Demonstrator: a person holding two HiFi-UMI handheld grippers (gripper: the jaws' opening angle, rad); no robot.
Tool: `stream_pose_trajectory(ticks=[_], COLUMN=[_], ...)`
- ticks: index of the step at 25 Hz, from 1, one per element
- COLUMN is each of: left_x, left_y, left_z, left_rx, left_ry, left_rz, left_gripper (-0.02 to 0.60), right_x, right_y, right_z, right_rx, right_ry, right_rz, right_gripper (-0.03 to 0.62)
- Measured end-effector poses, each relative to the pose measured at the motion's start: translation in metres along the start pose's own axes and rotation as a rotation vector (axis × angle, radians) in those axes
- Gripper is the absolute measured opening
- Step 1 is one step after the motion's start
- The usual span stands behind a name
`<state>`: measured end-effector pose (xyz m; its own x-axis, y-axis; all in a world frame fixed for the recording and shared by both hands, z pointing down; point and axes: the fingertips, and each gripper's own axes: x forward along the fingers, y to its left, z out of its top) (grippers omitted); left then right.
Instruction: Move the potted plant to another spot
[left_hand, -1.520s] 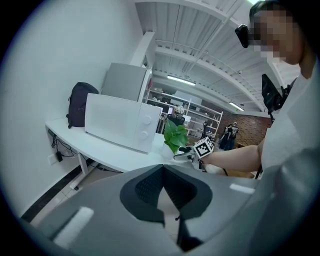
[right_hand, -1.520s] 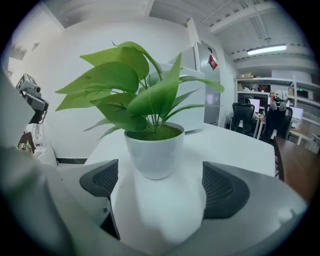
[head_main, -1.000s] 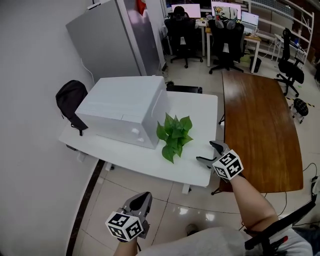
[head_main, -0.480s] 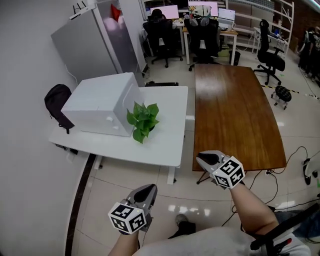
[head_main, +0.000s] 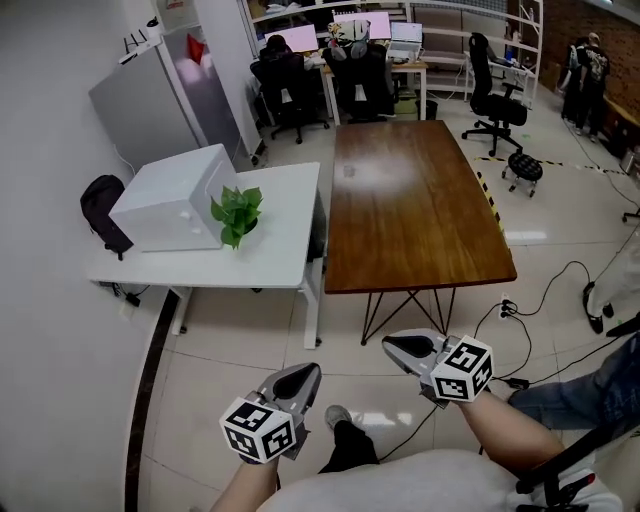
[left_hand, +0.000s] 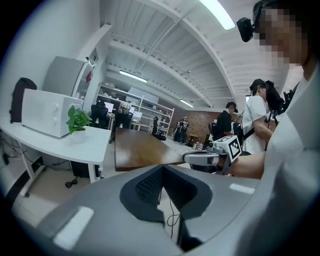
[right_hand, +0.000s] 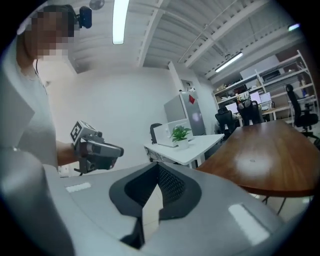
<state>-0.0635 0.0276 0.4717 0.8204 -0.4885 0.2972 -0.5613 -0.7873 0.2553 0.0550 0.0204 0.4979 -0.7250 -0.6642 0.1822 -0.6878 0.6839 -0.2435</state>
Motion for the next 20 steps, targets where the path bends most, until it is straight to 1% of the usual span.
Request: stream_pose_trajectory(ticks=[3, 6, 9, 14, 15, 17, 20], left_x=[-0.012, -0.026, -0.039, -0.049, -0.052, -0.061, -0.08], left_y=[-0.044, -0.085, -0.12, -0.168, -0.174, -0.179, -0.172], left_z=[-0.008, -0.008, -0.006, 0.002, 0.003, 0.005, 0.003], left_rx=[0.02, 0.0, -0.016, 0.006, 0.014, 0.026, 0.034], left_ry=[0.011, 0.005, 0.012, 0.016, 0.015, 0.014, 0.011], left_rz=[-0.009, -0.045, -0.087, -0.164, -0.175, -0.186, -0.183], left_gripper=[-0.006, -0.006, -0.006, -0.006, -0.006, -0.006, -0.006], right_x=[-0.039, -0.072, -0.098, -0.115, -0.116, -0.117, -0.115], right_y=[0.037, 0.073, 0.111, 0.16, 0.167, 0.176, 0.188], right_z=[0.001, 0.011, 0.027, 0.024, 0.023, 0.026, 0.033], right_rx=[0.047, 0.071, 0.08, 0.094, 0.089, 0.068, 0.062], right_ry=[-0.014, -0.032, -0.067, -0.031, -0.021, -0.01, -0.037], right_rz=[0.036, 0.056, 0.101, 0.137, 0.131, 0.093, 0.046], right_gripper=[0.005, 0.006, 0.006, 0.005, 0.005, 0.005, 0.005])
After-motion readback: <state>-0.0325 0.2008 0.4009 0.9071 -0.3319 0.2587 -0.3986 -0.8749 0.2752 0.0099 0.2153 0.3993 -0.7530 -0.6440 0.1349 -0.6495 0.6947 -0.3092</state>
